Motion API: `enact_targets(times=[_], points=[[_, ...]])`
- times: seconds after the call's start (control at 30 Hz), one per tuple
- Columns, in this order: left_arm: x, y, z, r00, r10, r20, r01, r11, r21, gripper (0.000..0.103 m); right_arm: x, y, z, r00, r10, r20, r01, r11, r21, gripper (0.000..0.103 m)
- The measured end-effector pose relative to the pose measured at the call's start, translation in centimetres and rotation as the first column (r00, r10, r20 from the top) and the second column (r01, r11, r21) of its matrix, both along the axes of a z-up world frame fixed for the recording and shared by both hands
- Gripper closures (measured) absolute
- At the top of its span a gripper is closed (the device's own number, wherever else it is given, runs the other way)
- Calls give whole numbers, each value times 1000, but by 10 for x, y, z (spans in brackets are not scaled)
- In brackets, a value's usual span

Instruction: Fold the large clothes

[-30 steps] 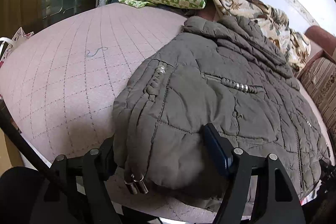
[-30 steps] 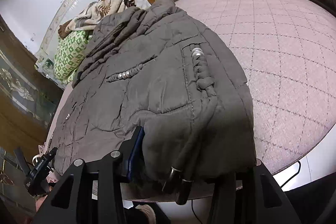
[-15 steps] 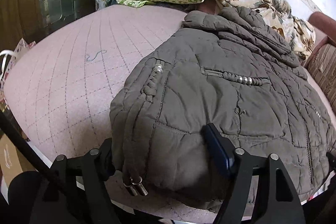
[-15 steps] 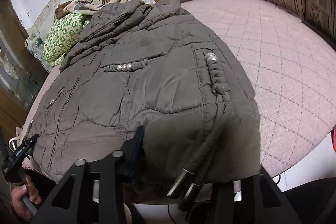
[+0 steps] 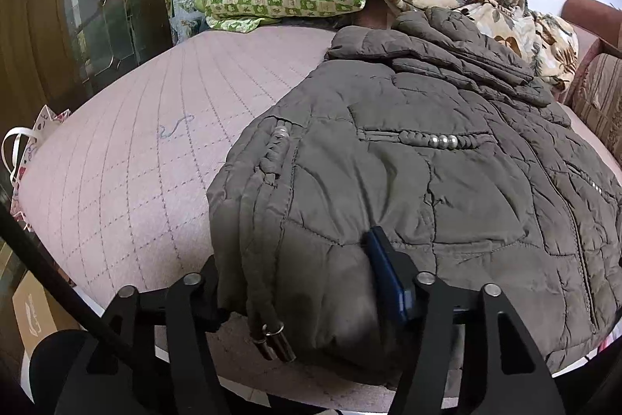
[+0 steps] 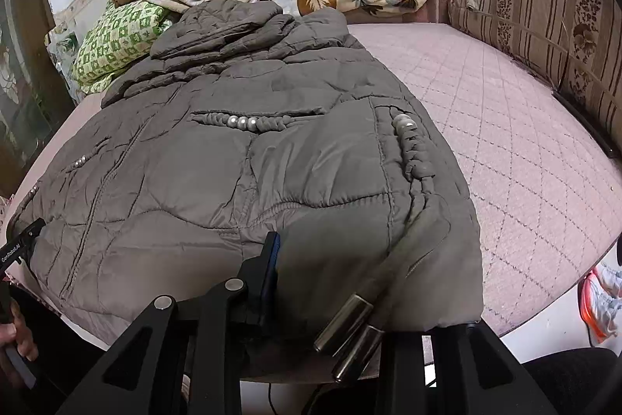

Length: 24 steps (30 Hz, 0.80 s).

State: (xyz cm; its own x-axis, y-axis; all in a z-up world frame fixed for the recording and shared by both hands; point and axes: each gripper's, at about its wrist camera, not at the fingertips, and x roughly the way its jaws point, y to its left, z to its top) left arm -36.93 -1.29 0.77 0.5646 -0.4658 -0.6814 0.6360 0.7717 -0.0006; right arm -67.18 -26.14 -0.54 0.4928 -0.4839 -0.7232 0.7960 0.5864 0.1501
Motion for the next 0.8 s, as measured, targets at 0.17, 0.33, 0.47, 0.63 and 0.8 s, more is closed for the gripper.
enact_targets(times=[0.17, 0.33, 0.47, 0.63, 0.8], points=[[-4, -3, 1, 1000, -19, 17, 19, 1000, 8, 55, 1, 4, 1, 1000, 1, 3, -1, 1000, -7, 73], [-3, -4, 2, 1000, -20, 11, 20, 1000, -1, 56, 2, 4, 0, 1000, 1, -4, -1, 1000, -1, 73], [1, 1, 2, 1000, -20, -20, 20, 999, -36, 56, 2, 4, -1, 1000, -6, -13, 6, 1000, 4, 69], [8, 9, 2, 997, -14, -79, 7, 996, -84, 50, 0, 1, -3, 1000, -10, -9, 10, 1000, 21, 65], [20, 18, -2, 987, -4, -160, -17, 991, -132, 44, -3, 0, -4, 1000, -13, 1, 13, 999, 36, 62]])
